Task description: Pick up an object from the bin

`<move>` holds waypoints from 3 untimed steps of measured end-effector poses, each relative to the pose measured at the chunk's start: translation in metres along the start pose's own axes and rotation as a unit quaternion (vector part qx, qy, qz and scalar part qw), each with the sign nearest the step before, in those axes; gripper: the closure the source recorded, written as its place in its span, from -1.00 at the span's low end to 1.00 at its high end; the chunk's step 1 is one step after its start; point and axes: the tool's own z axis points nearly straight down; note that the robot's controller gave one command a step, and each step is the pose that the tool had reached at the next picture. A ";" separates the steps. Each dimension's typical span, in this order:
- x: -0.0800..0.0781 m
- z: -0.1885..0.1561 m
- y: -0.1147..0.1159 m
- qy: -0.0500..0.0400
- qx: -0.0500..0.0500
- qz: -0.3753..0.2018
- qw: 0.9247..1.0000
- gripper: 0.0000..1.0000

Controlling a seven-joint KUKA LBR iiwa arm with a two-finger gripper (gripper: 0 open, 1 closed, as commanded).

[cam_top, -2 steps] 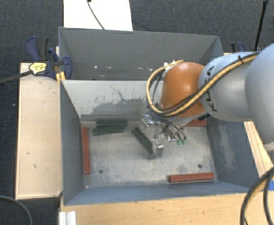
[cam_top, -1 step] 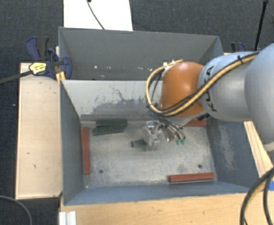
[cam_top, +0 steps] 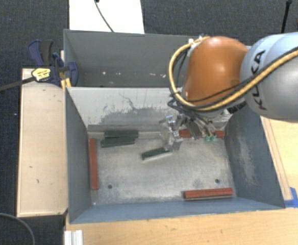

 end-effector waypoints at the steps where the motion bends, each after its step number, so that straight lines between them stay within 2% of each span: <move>1: 0.001 0.005 0.000 0.004 0.000 0.001 1.000 -1.00; 2: -0.002 0.139 -0.053 0.007 -0.001 -0.018 1.000 -1.00; 3: -0.004 0.134 -0.052 0.003 0.000 -0.018 1.000 1.00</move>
Offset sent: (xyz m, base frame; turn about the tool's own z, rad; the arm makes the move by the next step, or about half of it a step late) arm 0.0000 0.0000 0.0000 0.0000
